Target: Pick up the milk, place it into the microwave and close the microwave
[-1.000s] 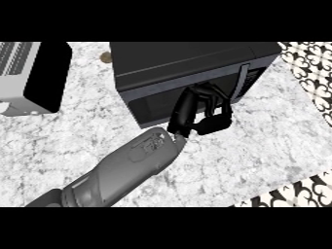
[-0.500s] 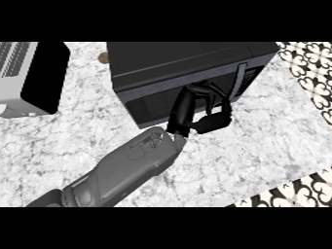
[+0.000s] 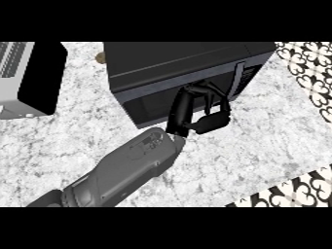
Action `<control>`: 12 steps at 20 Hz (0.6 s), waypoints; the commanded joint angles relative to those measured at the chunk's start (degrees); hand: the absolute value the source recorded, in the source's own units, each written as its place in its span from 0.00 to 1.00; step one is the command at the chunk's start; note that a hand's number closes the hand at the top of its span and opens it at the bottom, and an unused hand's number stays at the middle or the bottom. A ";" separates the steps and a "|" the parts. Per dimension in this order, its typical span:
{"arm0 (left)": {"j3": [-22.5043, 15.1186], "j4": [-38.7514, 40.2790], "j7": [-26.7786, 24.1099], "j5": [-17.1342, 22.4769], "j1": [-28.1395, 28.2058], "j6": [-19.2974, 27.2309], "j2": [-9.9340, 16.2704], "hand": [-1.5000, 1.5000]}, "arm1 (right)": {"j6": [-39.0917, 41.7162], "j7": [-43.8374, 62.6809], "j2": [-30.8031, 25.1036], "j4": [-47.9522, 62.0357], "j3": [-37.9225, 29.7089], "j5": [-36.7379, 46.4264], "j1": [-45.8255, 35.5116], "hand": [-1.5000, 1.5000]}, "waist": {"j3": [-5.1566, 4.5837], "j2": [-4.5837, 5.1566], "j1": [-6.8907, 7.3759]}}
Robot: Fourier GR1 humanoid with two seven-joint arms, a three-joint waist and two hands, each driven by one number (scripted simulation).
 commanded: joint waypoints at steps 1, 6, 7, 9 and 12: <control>4.12 6.27 -0.66 1.79 -3.29 0.28 0.04 1.00 | 0.71 0.60 -0.84 -0.68 0.13 -0.76 0.31 0.00 | -0.05 0.76 -0.28; 3.63 6.64 -2.41 2.97 -3.37 0.70 0.04 1.00 | 1.11 0.71 -1.62 -0.69 -0.36 -1.52 -0.65 0.00 | 0.01 1.18 -0.02; 2.92 6.57 -2.53 3.25 -3.23 0.35 0.04 1.00 | 1.38 0.79 -1.88 -0.73 -0.44 -1.49 -0.68 0.00 | 0.04 1.19 -0.41; 2.77 6.60 -3.75 3.54 -3.03 0.99 0.04 1.00 | 1.34 1.11 -1.92 -0.61 -0.10 -1.68 -0.41 0.00 | 0.02 1.30 -0.44; 2.91 6.97 -4.26 4.33 -3.40 1.29 0.04 1.00 | 1.62 0.97 -2.24 -0.99 -0.59 -2.62 -0.53 0.00 | 0.03 1.23 -0.80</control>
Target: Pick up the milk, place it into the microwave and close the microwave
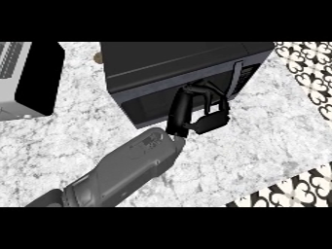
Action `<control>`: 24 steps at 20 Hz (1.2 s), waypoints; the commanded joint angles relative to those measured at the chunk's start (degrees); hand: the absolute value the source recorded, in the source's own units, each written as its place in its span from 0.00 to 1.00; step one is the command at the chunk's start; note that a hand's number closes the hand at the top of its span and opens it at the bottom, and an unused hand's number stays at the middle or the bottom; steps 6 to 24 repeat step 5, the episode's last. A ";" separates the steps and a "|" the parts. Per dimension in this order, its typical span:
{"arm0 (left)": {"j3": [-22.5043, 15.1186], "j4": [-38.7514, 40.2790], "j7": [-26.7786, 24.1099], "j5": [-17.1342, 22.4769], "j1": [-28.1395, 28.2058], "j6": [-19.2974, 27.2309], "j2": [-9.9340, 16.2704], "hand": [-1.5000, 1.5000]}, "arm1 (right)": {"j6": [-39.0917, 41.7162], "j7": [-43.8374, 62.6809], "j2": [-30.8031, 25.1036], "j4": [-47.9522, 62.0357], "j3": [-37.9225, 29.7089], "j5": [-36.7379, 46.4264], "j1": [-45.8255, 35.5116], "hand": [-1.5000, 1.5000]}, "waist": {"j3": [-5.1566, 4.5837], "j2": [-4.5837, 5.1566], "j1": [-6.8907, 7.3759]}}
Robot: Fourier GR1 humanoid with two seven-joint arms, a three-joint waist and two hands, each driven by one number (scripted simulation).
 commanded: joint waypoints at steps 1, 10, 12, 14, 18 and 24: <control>3.39 5.92 0.21 1.72 -3.26 0.49 0.04 1.00 | 0.25 0.35 -0.72 -0.75 -0.16 -0.81 -0.28 0.00 | -0.10 0.93 -0.88; 3.20 6.13 -1.10 3.04 -2.80 0.24 0.04 1.00 | 0.66 0.78 -1.01 -0.33 0.04 -1.06 0.35 0.00 | -0.04 0.99 -1.00; 3.20 6.13 -1.10 3.04 -2.80 0.24 0.04 1.00 | 0.66 0.78 -1.01 -0.33 0.04 -1.06 0.35 0.00 | -0.04 0.99 -1.00; 3.20 6.13 -1.10 3.04 -2.80 0.24 0.04 1.00 | 0.66 0.78 -1.01 -0.33 0.04 -1.06 0.35 0.00 | -0.04 0.99 -1.00; 3.20 6.13 -1.10 3.04 -2.80 0.24 0.04 1.00 | 0.66 0.78 -1.01 -0.33 0.04 -1.06 0.35 0.00 | -0.04 0.99 -1.00; 3.20 6.13 -1.10 3.04 -2.80 0.24 0.04 1.00 | 0.66 0.78 -1.01 -0.33 0.04 -1.06 0.35 0.00 | -0.04 0.99 -1.00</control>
